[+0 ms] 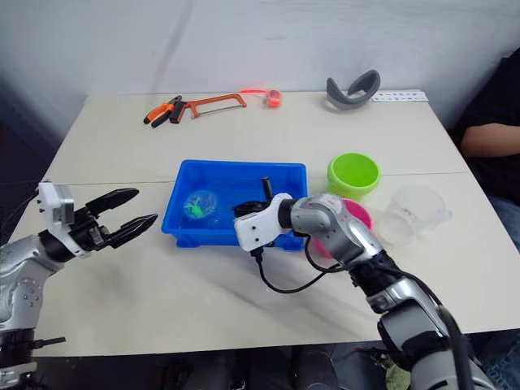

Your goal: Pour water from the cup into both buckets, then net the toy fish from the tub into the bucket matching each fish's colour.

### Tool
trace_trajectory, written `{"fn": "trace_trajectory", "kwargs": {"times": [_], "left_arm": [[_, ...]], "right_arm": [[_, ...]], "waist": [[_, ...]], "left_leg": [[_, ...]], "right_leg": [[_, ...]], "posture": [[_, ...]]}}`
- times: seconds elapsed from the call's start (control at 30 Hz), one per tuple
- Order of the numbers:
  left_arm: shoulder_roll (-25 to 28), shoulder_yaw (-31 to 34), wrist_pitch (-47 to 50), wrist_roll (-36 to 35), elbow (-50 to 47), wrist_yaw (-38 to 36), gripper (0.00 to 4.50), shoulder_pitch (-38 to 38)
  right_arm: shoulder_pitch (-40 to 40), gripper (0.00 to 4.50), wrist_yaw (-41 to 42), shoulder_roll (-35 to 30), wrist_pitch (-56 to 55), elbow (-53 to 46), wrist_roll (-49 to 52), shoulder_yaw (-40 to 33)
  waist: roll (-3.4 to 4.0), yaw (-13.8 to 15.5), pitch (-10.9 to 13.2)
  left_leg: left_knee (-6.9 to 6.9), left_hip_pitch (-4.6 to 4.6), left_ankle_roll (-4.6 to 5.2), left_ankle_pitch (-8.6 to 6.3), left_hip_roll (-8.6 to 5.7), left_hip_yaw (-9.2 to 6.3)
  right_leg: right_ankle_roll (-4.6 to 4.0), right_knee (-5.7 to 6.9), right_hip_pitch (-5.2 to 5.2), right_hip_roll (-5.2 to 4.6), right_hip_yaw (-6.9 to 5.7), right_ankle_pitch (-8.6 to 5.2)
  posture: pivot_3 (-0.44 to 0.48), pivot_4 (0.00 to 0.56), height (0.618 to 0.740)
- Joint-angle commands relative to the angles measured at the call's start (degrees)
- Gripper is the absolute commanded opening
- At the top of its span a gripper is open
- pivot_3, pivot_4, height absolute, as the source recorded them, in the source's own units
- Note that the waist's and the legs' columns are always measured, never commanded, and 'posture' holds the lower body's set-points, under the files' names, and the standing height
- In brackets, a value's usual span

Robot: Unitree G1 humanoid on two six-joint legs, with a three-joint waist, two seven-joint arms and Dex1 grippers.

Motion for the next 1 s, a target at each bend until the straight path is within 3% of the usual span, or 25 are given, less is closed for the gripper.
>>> {"fn": "trace_trajectory", "kwargs": {"times": [0.03, 0.37, 0.63, 0.8, 1.0], "left_arm": [[-0.32, -0.88, -1.95, 0.32, 1.18, -1.21, 4.41, -2.23], [-3.62, -5.75, -4.15, 1.50, 6.55, -3.28, 4.41, -9.53], [-6.62, -7.97, -5.65, 2.22, 9.22, -4.50, 4.41, -12.13], [-8.42, -8.83, -6.40, 2.39, 10.07, -4.52, 4.41, -12.87], [-10.57, -9.45, -7.04, 2.50, 10.38, -3.93, 4.41, -13.36]], "right_arm": [[1.94, 0.00, 0.36, -2.93, 0.66, -6.26, 3.48, -4.84], [13.46, 0.00, 1.00, -16.79, 3.25, -15.64, 11.28, -22.36], [22.08, 0.00, -0.68, -27.38, 1.65, -10.07, 12.90, -35.89], [22.26, 0.00, -7.52, -32.57, -3.64, -1.79, 4.16, -36.17], [20.61, 0.00, -25.29, -41.73, -14.91, 5.83, -19.42, -28.71]], "waist": [[-0.01, 0.15, 0.00], [-0.03, 0.92, -0.01], [-0.03, 1.66, -0.01], [-0.03, 1.61, -0.01], [-0.01, 1.57, 0.00]], "left_leg": [[0.00, 0.00, 0.00, 0.00, 0.00, -0.01], [0.00, -0.02, 0.03, 0.01, -0.06, 0.00], [0.03, 0.01, 0.06, 0.01, -0.06, 0.09], [0.03, 0.03, 0.07, 0.02, -0.05, 0.10], [0.03, 0.03, 0.07, 0.02, -0.05, 0.12]], "right_leg": [[0.00, 0.00, 0.00, 0.00, -0.01, 0.00], [0.00, -0.03, 0.04, 0.03, -0.06, 0.00], [0.01, -0.03, 0.07, 0.06, -0.04, 0.00], [0.01, -0.02, 0.08, 0.05, -0.04, 0.00], [0.01, -0.02, 0.06, 0.03, 0.00, 0.00]], "posture": [[0.000, 0.150, 0.740], [0.000, 0.150, 0.740], [0.000, 0.150, 0.740], [0.000, 0.150, 0.740], [0.000, 0.150, 0.740]]}}
